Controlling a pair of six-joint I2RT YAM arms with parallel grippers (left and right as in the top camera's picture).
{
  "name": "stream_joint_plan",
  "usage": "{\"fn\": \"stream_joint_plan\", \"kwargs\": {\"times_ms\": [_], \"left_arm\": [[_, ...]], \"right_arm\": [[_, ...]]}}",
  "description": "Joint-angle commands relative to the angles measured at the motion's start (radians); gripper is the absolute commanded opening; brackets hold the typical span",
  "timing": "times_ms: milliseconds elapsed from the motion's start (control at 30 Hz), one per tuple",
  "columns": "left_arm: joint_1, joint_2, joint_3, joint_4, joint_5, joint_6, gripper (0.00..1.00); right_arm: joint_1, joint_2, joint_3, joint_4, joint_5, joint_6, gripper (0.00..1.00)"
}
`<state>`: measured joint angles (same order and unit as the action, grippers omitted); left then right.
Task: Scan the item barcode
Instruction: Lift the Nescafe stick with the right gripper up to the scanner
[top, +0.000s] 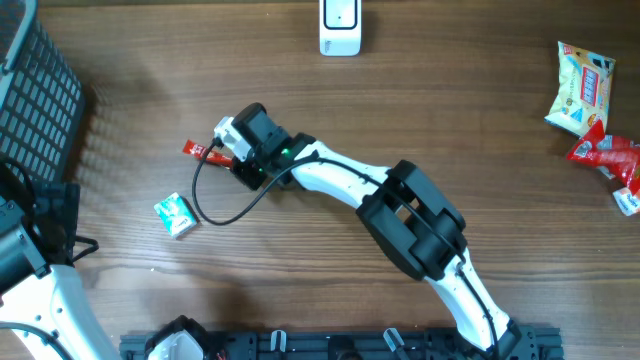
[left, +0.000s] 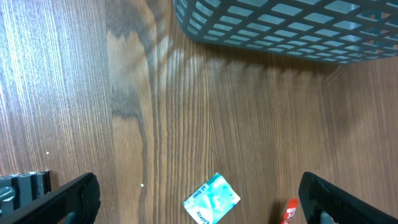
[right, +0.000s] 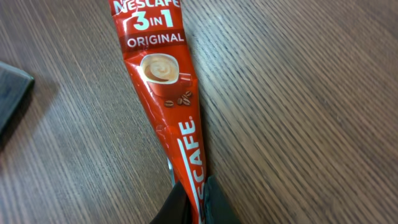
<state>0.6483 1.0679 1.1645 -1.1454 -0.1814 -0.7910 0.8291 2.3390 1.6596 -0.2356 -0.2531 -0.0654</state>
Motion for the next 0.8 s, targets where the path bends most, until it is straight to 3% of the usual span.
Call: {"fn": "stream_joint_plan", "kwargs": {"times_ms": [0,400,767], "left_arm": [[0.005,0.002,0.012,-0.008,0.006,-0.010,1.00],[0.005,0.002,0.012,-0.016,0.006,-0.010,1.00],[0.005,0.002,0.012,-0.016,0.006,-0.010,1.00]], "right_arm": [[-0.075,-0.042,0.011,-0.003,-0.213,0.112,0.04],[-0.423,-0.061,0.011,0.039,-1.054,0.254,0.04],[-0.595,-0.061,0.010,0.058,-1.332,0.491,0.04]]}}
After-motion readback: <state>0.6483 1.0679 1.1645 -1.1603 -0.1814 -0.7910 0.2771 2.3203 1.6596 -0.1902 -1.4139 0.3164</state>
